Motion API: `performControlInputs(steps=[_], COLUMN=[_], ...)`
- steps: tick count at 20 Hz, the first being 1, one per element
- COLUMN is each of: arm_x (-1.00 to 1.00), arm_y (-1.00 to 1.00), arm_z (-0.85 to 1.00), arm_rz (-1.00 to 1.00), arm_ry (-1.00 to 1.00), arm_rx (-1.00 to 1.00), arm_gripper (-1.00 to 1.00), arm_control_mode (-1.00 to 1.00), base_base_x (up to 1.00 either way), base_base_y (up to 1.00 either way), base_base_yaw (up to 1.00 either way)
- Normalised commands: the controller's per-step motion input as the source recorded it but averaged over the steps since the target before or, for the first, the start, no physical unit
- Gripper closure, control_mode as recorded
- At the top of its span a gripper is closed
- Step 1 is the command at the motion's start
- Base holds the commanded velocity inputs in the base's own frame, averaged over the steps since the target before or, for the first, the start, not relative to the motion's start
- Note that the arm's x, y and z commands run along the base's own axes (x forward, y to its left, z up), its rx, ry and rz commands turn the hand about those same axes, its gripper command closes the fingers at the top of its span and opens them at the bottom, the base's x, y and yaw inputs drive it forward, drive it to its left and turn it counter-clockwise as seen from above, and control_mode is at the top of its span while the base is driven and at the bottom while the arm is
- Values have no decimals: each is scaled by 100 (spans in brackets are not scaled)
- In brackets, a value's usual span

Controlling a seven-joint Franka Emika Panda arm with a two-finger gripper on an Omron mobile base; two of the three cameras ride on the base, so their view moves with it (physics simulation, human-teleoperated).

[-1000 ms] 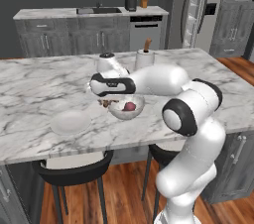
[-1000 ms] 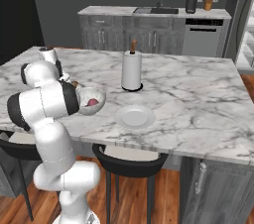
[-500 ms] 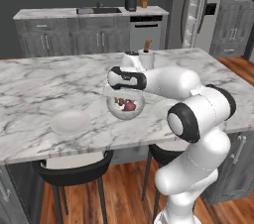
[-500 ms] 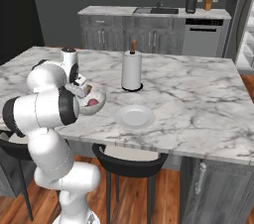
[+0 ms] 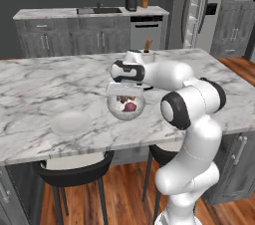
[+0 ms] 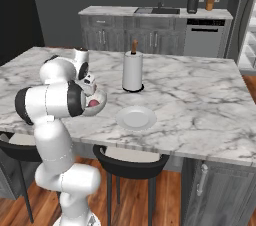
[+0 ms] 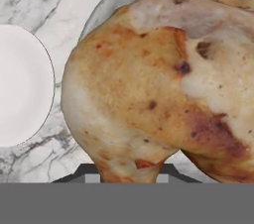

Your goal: Pick the chicken drumstick and onion from their plates and place them in the bowl. Then put the bowl in the fridge.

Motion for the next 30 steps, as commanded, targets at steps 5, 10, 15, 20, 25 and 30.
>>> performControlInputs(steps=[5,10,15,20,25,30], arm_x=[8,8,10,2,1,6], arm_y=[0,0,-3,-7,-9,-2], arm_z=[-26,-26,-20,-23,-20,-2], arm_rz=[20,13,10,4,3,3], arm_ry=[0,0,0,0,0,0], arm_rx=[-9,-10,-1,0,1,3], arm_gripper=[100,100,100,100,100,-100], arm_control_mode=[-100,-100,-100,-100,-100,-100], base_base_x=[0,0,0,0,0,0], base_base_y=[0,0,0,0,0,0], base_base_yaw=[0,0,0,0,0,0])
